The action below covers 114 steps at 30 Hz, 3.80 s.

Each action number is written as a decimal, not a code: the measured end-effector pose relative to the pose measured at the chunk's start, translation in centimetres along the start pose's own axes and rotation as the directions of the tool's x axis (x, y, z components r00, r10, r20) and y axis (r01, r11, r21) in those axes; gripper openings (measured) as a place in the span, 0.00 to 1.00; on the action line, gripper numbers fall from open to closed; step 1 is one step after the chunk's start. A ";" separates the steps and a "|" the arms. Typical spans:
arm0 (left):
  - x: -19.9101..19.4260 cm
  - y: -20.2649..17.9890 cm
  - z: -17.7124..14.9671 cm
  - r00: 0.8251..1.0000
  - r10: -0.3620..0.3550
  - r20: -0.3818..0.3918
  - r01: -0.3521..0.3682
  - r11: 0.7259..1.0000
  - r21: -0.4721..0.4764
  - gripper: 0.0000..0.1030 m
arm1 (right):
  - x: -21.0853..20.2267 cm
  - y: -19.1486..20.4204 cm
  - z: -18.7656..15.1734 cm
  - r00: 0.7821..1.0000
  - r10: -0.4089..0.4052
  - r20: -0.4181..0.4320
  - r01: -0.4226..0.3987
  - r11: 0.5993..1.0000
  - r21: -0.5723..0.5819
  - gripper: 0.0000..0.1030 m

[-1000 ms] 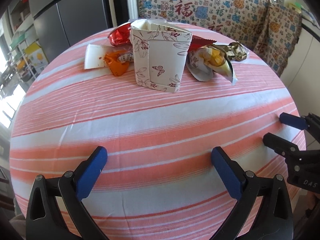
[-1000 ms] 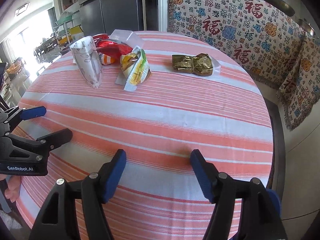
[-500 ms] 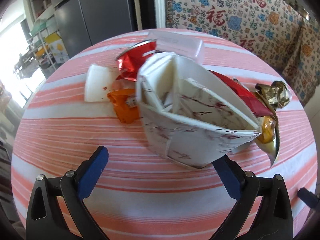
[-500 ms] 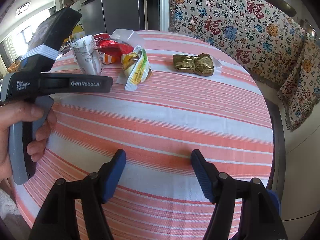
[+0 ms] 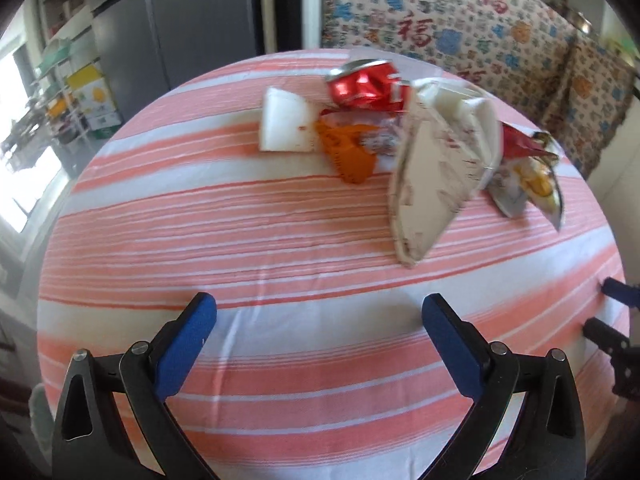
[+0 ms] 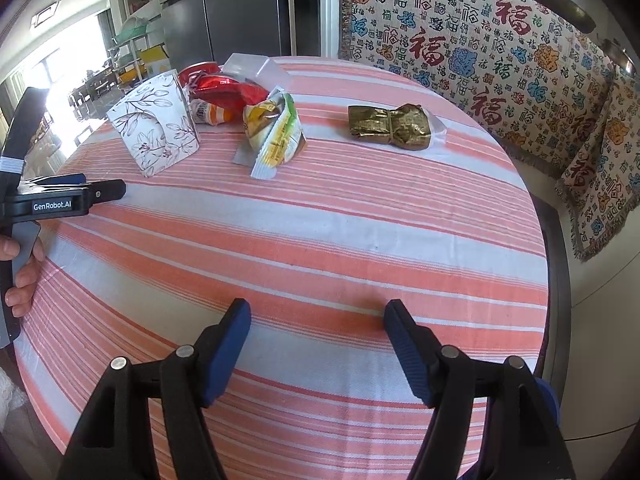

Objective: Collect trash
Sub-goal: 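Grasp the white paper cup with the left tool while the right tool approaches a yellow-green wrapper, then grasp the yellow-green snack wrapper with the right tool and lift it, then carry the paper cup and wrapper to the blue wastebasket and release both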

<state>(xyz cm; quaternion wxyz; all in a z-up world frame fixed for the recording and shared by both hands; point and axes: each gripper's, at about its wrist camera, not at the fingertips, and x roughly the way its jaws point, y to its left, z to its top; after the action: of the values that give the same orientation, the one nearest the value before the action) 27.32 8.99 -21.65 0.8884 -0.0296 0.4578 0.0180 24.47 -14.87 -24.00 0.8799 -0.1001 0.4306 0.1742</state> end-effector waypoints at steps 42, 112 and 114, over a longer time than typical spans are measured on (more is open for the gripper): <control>-6.1 -4.8 -3.5 0.985 -0.169 0.020 0.166 0.980 0.110 0.44 | 0.5 -0.1 3.9 0.989 0.146 -0.005 -0.146 0.988 0.056 0.27; -5.1 -44.6 -4.4 0.834 -0.507 -0.220 0.552 0.747 0.371 0.37 | -13.9 -29.7 -17.3 0.975 -0.221 -0.011 0.180 0.762 0.622 0.21; -4.5 -45.6 -5.0 0.832 -0.503 -0.234 0.554 0.747 0.367 0.37 | -13.6 -30.4 -17.9 0.973 -0.227 -0.035 0.197 0.745 0.637 0.21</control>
<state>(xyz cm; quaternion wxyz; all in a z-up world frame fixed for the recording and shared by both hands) 23.35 -36.87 -19.23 0.8126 0.0325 0.4758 -0.3350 15.70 -51.68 -23.33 0.8850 0.1591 0.4301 -0.0805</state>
